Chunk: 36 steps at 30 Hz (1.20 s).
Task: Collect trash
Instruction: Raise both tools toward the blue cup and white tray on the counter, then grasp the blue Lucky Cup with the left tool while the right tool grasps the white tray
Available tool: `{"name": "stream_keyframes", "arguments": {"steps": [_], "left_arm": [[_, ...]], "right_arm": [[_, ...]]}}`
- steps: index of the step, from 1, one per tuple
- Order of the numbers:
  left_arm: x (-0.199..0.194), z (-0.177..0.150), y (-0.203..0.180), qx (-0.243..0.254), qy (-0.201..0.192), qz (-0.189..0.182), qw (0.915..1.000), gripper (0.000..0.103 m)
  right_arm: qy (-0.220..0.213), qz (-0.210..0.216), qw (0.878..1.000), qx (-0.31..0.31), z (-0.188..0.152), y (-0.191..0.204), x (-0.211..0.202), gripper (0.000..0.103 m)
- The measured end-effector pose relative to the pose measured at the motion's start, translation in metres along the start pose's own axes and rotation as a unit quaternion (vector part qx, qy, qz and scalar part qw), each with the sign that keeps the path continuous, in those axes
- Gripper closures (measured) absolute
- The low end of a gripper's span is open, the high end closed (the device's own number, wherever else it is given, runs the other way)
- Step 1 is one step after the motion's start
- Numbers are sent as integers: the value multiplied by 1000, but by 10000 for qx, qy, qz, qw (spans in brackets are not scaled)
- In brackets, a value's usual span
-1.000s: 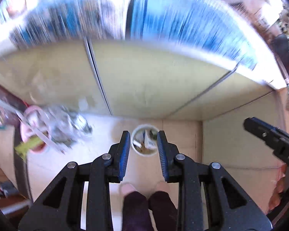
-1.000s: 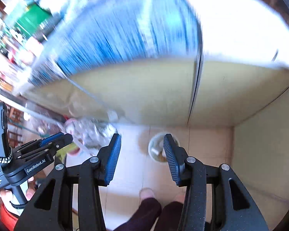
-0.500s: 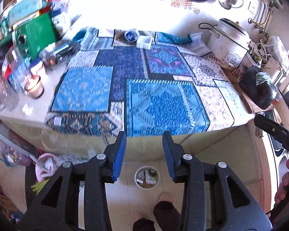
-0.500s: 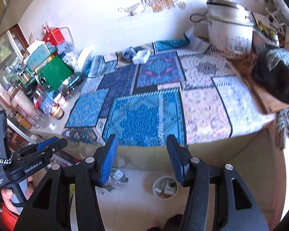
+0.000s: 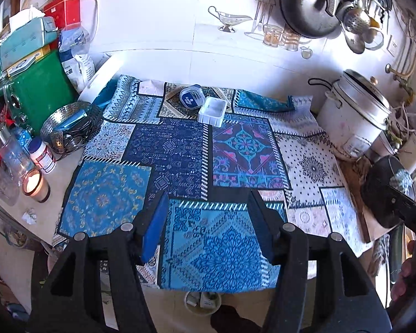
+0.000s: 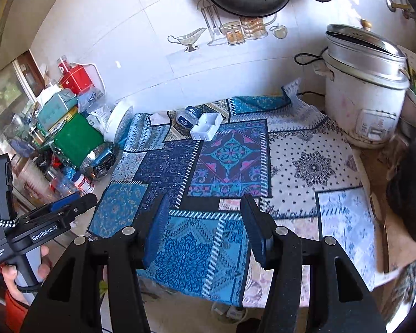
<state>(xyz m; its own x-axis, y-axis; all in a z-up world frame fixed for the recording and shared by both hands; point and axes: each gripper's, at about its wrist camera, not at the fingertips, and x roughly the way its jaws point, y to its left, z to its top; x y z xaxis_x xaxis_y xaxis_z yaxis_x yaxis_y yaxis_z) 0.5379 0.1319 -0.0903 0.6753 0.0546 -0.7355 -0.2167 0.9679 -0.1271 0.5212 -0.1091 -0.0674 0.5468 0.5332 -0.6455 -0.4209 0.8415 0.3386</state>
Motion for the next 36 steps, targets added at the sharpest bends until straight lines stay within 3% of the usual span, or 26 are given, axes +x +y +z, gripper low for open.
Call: {"name": "stream_keyframes", "arguments": {"steps": [6,12,17,20,26,30,36], "left_arm": [[46,48,5,-449,-37,347,9984,44],[93,102,21,-315,-116,289,9990,34],[156,150,38,-86,94,-72,9999,33],[203,176,50,-60,308,-216,9993,33],[278,203,59,197,484,-125,9986,33],[320,212,75,-141,763,-492,9958,33],[353,219,81,-342,854,-838,9922,33]], "right_arm": [[247,99,9996,-85,38,-16,48,53],[386,-25,9993,10,65,-16,100,53],[568,-432,9971,251,88,-8,160,53],[680,-420,9955,518,103,-9,202,53],[926,-488,9925,626,126,-12,280,53],[1119,-529,9903,632,131,-14,328,53],[1429,-546,9860,659,126,-18,380,54]]}}
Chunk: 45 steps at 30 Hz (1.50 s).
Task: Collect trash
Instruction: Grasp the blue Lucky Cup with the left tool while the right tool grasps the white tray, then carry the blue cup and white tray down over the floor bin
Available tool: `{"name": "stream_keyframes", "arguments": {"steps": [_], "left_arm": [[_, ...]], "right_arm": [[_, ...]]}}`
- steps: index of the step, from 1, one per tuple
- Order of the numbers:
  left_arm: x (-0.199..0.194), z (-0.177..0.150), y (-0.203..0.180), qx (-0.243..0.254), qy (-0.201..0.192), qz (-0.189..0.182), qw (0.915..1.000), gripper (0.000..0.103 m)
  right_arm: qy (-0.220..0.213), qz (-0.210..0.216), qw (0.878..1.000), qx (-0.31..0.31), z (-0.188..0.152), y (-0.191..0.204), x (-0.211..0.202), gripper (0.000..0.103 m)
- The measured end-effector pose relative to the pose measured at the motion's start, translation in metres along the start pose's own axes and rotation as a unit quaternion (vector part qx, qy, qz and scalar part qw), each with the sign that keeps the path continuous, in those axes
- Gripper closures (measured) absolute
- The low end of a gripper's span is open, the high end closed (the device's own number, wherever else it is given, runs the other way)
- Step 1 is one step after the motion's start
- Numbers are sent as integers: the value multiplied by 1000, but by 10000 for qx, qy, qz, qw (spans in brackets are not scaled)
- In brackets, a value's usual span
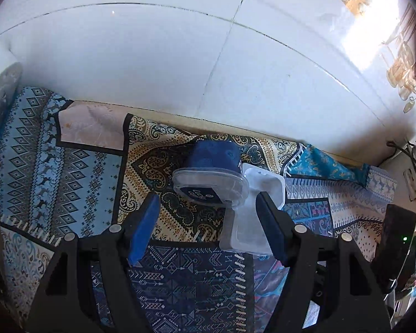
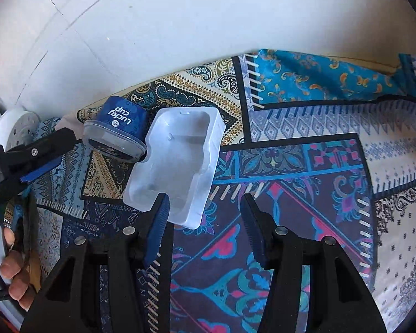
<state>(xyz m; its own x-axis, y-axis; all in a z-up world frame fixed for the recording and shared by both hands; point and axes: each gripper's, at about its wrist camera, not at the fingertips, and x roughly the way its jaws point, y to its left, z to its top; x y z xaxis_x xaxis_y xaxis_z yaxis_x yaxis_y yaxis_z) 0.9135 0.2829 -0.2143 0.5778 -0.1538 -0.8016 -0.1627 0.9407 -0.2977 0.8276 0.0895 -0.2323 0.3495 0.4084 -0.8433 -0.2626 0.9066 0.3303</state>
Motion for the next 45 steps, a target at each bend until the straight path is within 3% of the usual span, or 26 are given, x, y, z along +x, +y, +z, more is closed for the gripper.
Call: {"name": "stream_keyframes", "arguments": {"steps": [2,9,16,19,21,29,37,45], "left_arm": [[12,3,-3,34,85,-35,10000,33],[42,9,-7,-21,164,-28,9999,33],[63,15,-17,2,191,-36,9998,29],[73,16,-25,90,249,41,9996,29],[81,17,-30,143,281,88,9995,29],[93,17,-47,349,270,391,9983,29],[65,-5,-59,726,79,602,9955,29],[-9,-42,-68,699,-215,719,9947,29]], "right_arm": [[54,13,10000,-34,1,2,8,66],[134,-158,9994,-280,0,-1,12,85],[213,-161,9996,-134,1,-19,10,85],[178,-258,9993,-210,3,-17,10,86],[179,-248,9992,-254,2,-13,12,92],[121,-212,9995,-180,-6,-7,6,94],[-74,-186,9996,-200,-19,-15,-28,94],[-417,-68,9985,-346,-40,-24,-94,94]]}}
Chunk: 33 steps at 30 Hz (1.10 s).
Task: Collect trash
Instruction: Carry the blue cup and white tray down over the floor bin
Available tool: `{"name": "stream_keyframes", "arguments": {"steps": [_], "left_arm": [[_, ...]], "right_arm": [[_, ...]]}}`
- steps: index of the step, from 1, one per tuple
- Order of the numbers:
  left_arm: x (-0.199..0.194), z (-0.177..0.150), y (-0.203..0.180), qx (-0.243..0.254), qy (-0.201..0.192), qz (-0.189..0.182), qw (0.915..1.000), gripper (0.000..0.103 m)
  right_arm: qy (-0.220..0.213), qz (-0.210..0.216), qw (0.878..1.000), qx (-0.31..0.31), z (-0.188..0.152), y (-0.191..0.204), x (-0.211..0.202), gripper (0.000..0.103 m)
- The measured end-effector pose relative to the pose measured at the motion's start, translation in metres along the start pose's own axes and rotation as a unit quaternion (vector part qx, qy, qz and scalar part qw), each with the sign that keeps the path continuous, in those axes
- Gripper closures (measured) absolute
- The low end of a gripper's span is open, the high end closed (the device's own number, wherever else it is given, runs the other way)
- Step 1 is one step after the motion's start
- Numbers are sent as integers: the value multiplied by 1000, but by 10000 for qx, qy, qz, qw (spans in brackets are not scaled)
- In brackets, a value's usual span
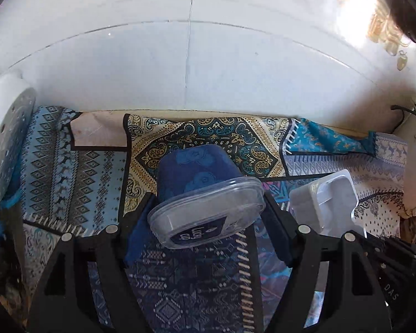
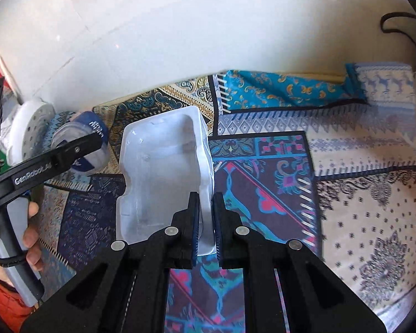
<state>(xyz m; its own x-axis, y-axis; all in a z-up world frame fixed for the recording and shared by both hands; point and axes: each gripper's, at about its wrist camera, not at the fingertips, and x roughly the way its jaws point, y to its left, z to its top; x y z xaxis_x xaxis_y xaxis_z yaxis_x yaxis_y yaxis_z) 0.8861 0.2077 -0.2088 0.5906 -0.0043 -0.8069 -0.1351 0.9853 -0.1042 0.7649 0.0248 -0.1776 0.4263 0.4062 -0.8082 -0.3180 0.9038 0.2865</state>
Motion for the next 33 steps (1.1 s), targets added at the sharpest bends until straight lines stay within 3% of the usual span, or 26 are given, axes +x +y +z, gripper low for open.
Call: {"name": "stream_keyframes", "arguments": {"steps": [7,17,26,33], "left_arm": [[-103,-55,0,-369,-416,165,9983,29],[-214,-151,-26,-814,-676,223,9941,29],[-269,-236,-23,-454,-633,132,9969,29],[-304,-325,-13,-100,-480,-24,9988,29]], "right_arm": [[-224,175,9991,-327,-39,-16,-63,94],[-203,400,9965,-702,-114,-16,-132,94],[-348,398,9971,-539,-195,-2,-171,94],[-376,227,9990,-129,-278,25,-187,94]]}}
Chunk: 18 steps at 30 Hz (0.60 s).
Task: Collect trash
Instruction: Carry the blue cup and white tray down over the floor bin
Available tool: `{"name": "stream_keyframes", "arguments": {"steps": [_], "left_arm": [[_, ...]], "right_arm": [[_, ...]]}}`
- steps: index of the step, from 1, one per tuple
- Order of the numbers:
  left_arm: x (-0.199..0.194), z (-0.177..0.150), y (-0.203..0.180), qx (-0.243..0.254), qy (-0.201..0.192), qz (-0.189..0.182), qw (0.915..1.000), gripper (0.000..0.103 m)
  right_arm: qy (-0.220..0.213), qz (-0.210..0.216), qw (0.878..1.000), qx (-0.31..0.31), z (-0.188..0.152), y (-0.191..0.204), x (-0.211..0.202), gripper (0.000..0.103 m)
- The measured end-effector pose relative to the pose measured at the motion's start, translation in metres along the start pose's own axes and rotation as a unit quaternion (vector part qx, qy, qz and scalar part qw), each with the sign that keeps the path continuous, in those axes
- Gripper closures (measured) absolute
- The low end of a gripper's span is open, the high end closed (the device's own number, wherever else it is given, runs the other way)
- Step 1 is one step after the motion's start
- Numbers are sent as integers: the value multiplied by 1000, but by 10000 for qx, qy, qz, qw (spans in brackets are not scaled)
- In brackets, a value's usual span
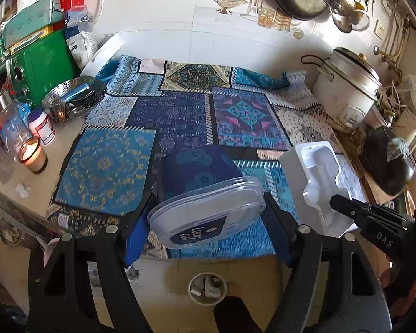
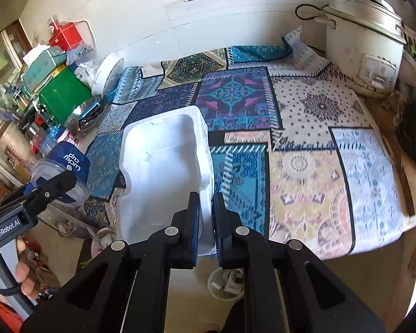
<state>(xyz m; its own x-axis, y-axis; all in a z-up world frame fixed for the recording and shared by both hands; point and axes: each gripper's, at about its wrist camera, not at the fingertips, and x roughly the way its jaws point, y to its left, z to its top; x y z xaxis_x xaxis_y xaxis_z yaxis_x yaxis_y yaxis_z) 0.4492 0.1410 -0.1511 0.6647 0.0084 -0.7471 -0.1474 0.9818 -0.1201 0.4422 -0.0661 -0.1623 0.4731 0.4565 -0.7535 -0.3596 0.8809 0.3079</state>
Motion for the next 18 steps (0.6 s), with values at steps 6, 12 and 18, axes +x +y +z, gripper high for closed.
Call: {"name": "stream_keyframes", "arguments": {"steps": [6,12,18], "left_arm": [[-21,-58,6,177,477,34,9987,29],[-6,-115,11,104,881,59,9960,29],[54,-174,15,-78,1252,50,9921,29]], "right_arm": [[411,72,9990,167,-59,19,-2,94],[813,104,9965,141,-109,19,6,94],[1445,49,9895,85,-161,-16,64,94]]}}
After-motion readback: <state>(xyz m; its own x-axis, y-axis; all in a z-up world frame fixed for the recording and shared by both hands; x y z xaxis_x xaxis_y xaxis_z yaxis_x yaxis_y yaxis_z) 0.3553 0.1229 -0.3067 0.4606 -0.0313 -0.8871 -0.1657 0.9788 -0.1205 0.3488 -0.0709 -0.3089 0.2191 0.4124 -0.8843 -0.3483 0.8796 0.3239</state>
